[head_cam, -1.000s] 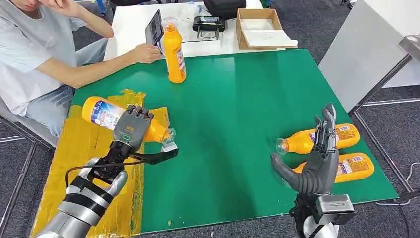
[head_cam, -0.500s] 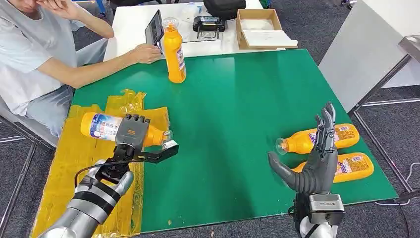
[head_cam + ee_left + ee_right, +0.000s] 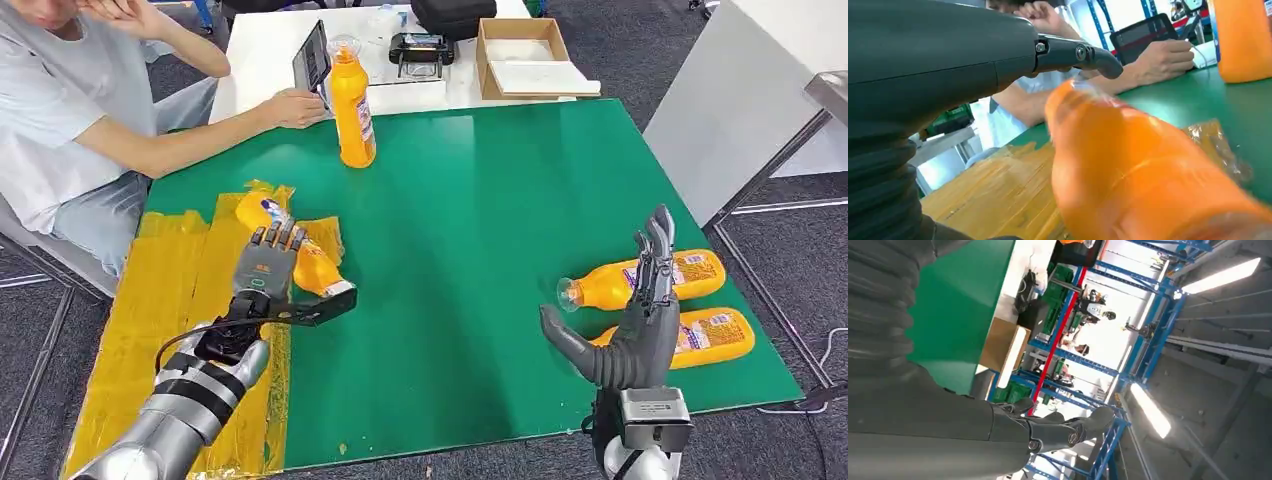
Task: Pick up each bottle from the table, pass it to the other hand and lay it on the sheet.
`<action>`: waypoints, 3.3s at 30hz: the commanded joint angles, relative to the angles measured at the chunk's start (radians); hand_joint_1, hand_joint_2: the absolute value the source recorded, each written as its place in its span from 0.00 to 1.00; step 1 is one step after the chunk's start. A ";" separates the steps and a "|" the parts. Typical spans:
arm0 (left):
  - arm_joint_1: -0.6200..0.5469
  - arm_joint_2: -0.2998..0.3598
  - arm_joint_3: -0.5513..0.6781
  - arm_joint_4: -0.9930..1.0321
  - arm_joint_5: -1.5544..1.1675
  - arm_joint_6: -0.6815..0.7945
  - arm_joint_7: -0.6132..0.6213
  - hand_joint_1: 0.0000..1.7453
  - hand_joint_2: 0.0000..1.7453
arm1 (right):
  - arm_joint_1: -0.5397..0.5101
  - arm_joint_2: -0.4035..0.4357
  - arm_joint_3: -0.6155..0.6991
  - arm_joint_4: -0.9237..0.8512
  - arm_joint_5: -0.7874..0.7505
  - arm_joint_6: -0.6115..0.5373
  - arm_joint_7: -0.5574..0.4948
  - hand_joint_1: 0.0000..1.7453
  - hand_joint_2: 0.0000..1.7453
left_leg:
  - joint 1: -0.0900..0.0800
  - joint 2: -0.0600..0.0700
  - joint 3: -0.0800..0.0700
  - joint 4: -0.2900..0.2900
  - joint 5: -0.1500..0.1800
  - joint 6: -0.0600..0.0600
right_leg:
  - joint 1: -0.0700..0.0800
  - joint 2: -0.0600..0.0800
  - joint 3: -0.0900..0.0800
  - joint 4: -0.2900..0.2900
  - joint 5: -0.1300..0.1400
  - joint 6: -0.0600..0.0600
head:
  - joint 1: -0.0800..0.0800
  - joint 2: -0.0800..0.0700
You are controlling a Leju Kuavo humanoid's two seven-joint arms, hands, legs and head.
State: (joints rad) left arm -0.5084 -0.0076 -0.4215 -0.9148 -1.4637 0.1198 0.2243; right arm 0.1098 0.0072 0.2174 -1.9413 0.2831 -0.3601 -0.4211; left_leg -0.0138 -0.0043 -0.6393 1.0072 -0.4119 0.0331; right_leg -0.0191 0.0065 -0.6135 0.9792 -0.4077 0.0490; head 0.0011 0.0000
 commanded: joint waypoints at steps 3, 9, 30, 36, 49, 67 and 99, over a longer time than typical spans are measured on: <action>-0.059 -0.020 0.004 0.139 0.117 -0.028 -0.089 0.00 1.00 | -0.034 -0.017 -0.008 0.084 -0.013 0.020 0.007 0.00 1.00 | 0.002 0.001 0.006 0.000 -0.002 -0.002 | 0.002 0.000 0.006 -0.001 -0.001 -0.002 | 0.000 0.000; -0.043 -0.020 0.010 0.133 0.194 -0.048 -0.122 0.00 1.00 | -0.059 -0.022 -0.005 0.117 -0.031 0.050 0.024 0.00 1.00 | 0.001 0.001 0.004 0.000 -0.001 -0.002 | 0.001 0.000 0.005 -0.001 0.000 -0.002 | 0.000 0.000; 0.358 -0.025 0.228 -0.766 1.153 0.199 -0.760 0.00 1.00 | -0.033 -0.164 0.006 0.076 0.225 -0.056 0.073 0.00 1.00 | 0.001 0.002 0.001 0.001 -0.002 -0.002 | 0.001 0.002 0.001 0.000 -0.001 -0.001 | 0.000 0.000; 0.356 -0.026 0.228 -0.758 1.156 0.199 -0.763 0.00 1.00 | -0.034 -0.164 0.004 0.080 0.225 -0.057 0.073 0.00 1.00 | 0.001 0.001 0.002 0.000 -0.002 -0.002 | 0.001 0.001 0.003 -0.001 -0.001 -0.002 | 0.000 0.000; 0.381 -0.024 0.224 -0.788 1.233 0.187 -0.785 0.00 1.00 | -0.024 -0.237 -0.028 0.093 0.398 -0.030 0.164 0.00 1.00 | 0.001 0.000 0.004 0.000 -0.003 -0.003 | 0.001 -0.001 0.005 -0.001 -0.002 -0.002 | 0.000 0.000; 0.358 0.035 0.205 -0.655 1.484 -0.235 -0.627 0.00 1.00 | -0.012 -0.580 -0.212 0.286 0.558 0.282 0.319 0.00 1.00 | 0.000 0.001 0.007 0.000 -0.004 -0.003 | 0.001 0.000 0.008 -0.003 -0.001 -0.002 | 0.000 0.000; 0.334 0.040 0.198 -0.578 1.549 -0.285 -0.602 0.00 1.00 | -0.240 -0.605 -0.079 0.527 0.610 0.299 0.326 0.00 1.00 | 0.000 0.001 0.006 -0.001 -0.003 -0.002 | 0.001 0.000 0.006 -0.003 0.000 -0.001 | 0.000 0.000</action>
State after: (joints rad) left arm -0.1371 0.0149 -0.2071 -1.5747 0.0801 -0.1640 -0.3826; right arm -0.0414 -0.6195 0.0645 -1.5411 0.8915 -0.0702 -0.0935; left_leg -0.0152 -0.0054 -0.6391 1.0074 -0.4135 0.0337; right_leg -0.0202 0.0065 -0.6132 0.9787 -0.4078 0.0495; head 0.0008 0.0000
